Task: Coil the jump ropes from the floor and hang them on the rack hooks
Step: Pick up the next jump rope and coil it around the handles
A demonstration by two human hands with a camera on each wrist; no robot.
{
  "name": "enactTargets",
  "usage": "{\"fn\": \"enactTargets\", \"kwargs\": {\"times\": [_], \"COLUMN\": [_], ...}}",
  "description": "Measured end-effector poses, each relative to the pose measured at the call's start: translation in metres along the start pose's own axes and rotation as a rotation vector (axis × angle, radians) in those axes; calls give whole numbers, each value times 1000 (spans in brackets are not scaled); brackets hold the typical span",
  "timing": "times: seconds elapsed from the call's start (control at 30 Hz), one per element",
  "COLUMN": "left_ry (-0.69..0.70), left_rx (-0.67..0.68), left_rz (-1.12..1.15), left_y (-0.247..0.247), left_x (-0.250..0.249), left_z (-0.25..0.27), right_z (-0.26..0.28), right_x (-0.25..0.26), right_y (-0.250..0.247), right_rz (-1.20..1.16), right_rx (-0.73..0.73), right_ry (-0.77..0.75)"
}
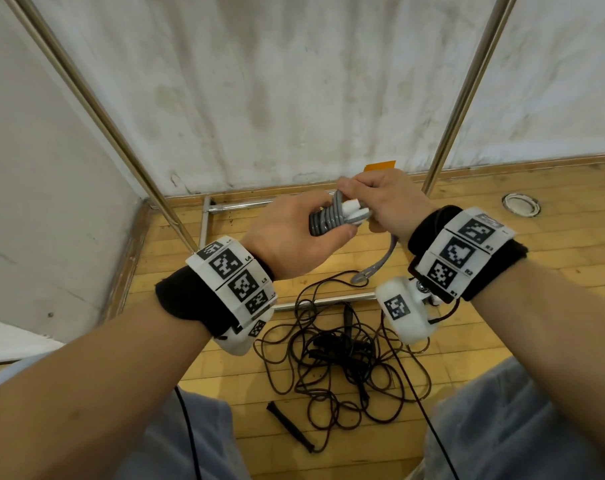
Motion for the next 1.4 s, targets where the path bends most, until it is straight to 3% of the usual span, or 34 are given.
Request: {"fn": "enactTargets", "kwargs": {"times": [0.13, 0.23, 0.37, 0.53, 0.73, 0.9, 1.0, 1.13, 1.4], "left_ry": [-125, -168, -166, -189, -254, -284, -227, -193, -213], "left_rx": [-110, -194, -226, -260, -275, -269, -289, -306, -164], "left_rz": [206, 317, 312, 260, 215, 393, 248, -37, -331], "left_y": [-15, -25, -29, -34, -40, -38, -41, -48, -28], "left_x": [2, 6, 11, 18, 26, 26, 28, 44, 63], "left_z": [-5, -9, -12, -17, -21, -20, -21, -23, -24], "right_z": [2, 6, 7, 8, 14, 16, 16, 14, 19], "right_x": [-4, -1, 1, 4, 0, -9, -8, 10, 19], "right_y": [12, 26, 37, 46, 50, 46, 47, 38, 47], "right_rz": [-209, -230, -109, 118, 280, 374, 325, 399, 801], "right_rx": [65, 91, 37, 97, 217, 234, 188, 65, 128], "right_ry": [29, 4, -21, -65, -3, 97, 94, -68, -153]}}
Point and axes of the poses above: each hand's wrist, its own z-axis away from the middle knuckle, its own y-axis out of the palm, x = y × z, the point moved 6 cm from there along -z, towards the middle knuckle, and after that the axes turned 5 degrees about z, right-handed, at the moved point
